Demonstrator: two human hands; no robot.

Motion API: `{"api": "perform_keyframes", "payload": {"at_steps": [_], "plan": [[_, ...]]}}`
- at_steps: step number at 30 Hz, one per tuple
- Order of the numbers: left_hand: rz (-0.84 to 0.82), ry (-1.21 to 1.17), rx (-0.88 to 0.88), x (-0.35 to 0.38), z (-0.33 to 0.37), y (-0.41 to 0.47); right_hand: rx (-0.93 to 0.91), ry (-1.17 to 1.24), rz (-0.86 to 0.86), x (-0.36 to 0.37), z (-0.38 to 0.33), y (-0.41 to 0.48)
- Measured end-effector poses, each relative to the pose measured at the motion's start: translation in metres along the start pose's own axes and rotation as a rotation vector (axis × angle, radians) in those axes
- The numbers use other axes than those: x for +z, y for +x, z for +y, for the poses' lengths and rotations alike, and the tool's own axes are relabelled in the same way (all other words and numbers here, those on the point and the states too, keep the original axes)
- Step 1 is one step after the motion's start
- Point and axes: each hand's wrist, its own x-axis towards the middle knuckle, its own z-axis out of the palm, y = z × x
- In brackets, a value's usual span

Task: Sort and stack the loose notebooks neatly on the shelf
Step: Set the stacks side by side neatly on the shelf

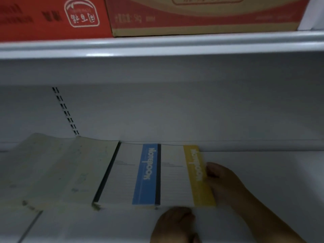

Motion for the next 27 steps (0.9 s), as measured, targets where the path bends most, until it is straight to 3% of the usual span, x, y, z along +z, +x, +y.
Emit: {"api": "perform_keyframes", "payload": {"at_steps": [2,4,6,9,12,19,25,27], "plan": [[-0.171,-0.064,-0.026,-0.049,0.023,0.042,0.018,0.133,-0.009,-0.004,0.001,0.001],[-0.063,-0.041,0.016,-0.037,0.02,0.038,0.023,0.14,-0.066,0.001,-0.001,0.0],[-0.134,-0.051,-0.006,-0.034,0.012,0.036,0.027,-0.023,-0.066,0.011,0.0,-0.004],[-0.092,-0.038,0.077,-0.031,0.007,0.036,-0.014,-0.202,-0.002,0.021,0.0,-0.011],[-0.017,-0.053,0.123,-0.026,0.005,0.03,-0.052,-0.268,0.052,0.024,0.004,-0.012],[-0.058,0.049,0.096,-0.034,0.018,0.031,-0.105,-0.289,0.053,0.024,0.014,-0.01],[-0.28,-0.066,0.068,-0.058,0.019,0.029,-0.067,-0.333,0.046,0.025,0.01,-0.017],[-0.475,-0.055,0.139,-0.082,0.007,0.025,-0.037,-0.323,0.018,0.024,0.005,-0.016]]}}
